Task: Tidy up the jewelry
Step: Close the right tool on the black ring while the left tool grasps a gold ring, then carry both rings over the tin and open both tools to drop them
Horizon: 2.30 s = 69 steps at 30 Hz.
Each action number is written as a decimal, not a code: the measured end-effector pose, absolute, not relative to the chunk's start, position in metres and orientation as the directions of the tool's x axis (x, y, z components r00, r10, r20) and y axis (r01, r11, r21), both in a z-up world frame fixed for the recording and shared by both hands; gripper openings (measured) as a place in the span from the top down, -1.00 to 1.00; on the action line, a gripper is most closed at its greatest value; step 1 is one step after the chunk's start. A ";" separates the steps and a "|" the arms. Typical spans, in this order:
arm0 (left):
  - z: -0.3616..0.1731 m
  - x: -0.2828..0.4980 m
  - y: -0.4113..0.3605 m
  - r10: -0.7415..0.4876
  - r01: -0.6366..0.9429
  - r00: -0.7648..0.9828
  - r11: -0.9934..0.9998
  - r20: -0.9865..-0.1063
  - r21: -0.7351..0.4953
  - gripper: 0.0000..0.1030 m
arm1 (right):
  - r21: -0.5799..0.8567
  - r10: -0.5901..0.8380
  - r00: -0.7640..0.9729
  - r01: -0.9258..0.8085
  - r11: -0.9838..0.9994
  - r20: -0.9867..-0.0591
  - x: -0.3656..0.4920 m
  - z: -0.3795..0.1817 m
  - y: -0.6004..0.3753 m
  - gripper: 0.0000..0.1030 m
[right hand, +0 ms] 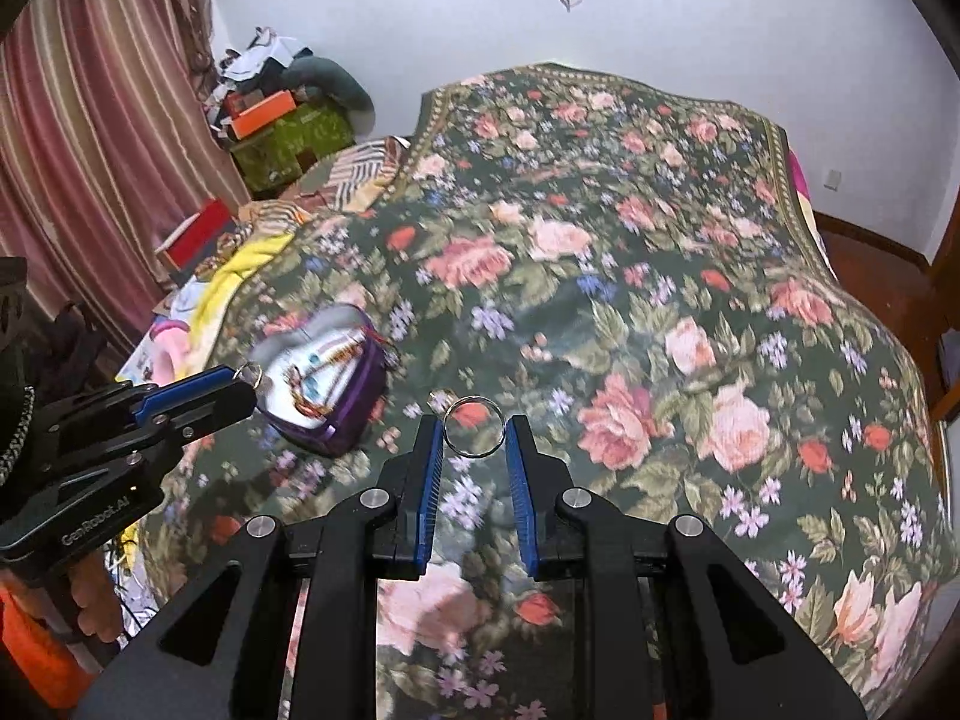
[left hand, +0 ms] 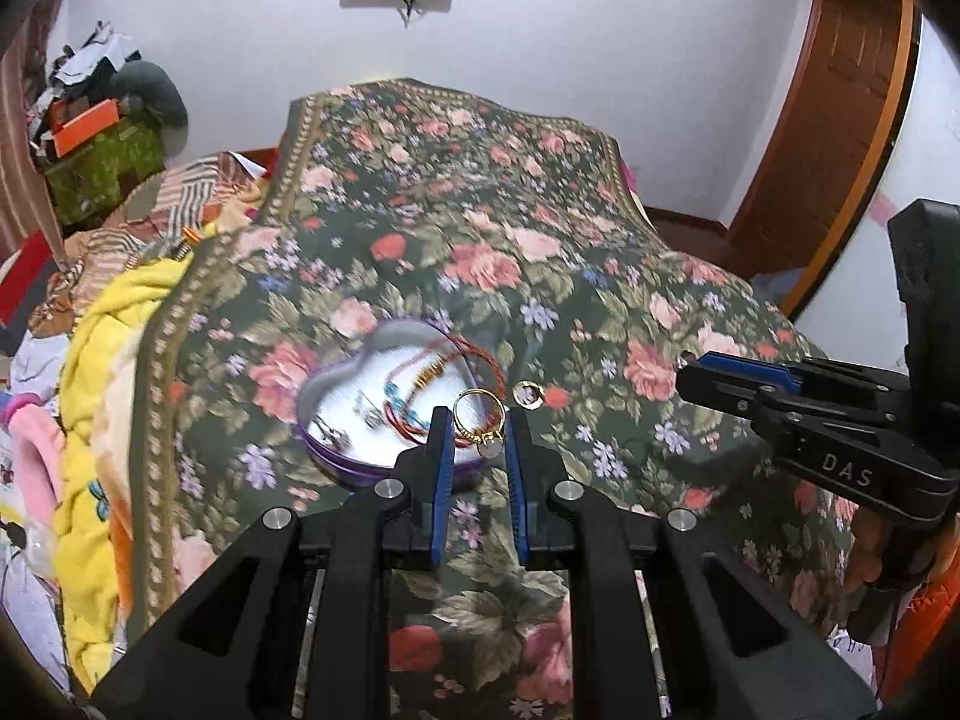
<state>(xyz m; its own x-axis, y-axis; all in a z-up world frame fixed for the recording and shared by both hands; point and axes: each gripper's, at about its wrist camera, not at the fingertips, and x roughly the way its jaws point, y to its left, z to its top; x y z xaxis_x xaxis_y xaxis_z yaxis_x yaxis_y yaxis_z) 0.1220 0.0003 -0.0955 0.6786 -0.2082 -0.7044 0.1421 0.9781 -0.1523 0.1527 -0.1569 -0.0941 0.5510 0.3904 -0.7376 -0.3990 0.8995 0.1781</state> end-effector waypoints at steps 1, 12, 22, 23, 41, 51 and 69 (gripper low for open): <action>-0.094 0.122 0.002 -0.205 0.138 0.683 0.979 -0.701 -0.151 0.70 | 0.181 0.397 0.552 -0.405 0.896 -0.733 0.153 -0.092 -0.154 0.62; -0.083 0.130 0.032 -0.164 0.085 0.725 0.985 -0.669 -0.149 0.70 | 0.181 0.451 0.548 -0.475 0.861 -0.705 0.159 -0.078 -0.116 0.62; -0.106 0.145 0.055 -0.149 0.046 0.699 0.985 -0.699 -0.164 0.70 | 0.168 0.475 0.502 -0.539 0.825 -0.723 0.170 -0.088 -0.076 0.62; -0.110 0.146 0.057 -0.152 0.044 0.693 0.985 -0.705 -0.168 0.70 | 0.167 0.474 0.496 -0.542 0.824 -0.727 0.172 -0.091 -0.073 0.62; -0.128 0.158 0.058 -0.175 0.055 0.661 0.981 -0.730 -0.186 0.70 | 0.167 0.454 0.421 -0.563 0.810 -0.785 0.186 -0.122 -0.053 0.62; -0.123 0.155 0.054 -0.166 0.058 0.659 0.984 -0.734 -0.170 0.70 | 0.185 0.460 0.402 -0.559 0.808 -0.792 0.186 -0.116 -0.059 0.62; -0.091 0.130 -0.003 -0.260 0.182 0.655 0.966 -0.709 -0.186 0.70 | 0.180 0.398 0.524 -0.417 0.891 -0.753 0.179 -0.086 -0.137 0.62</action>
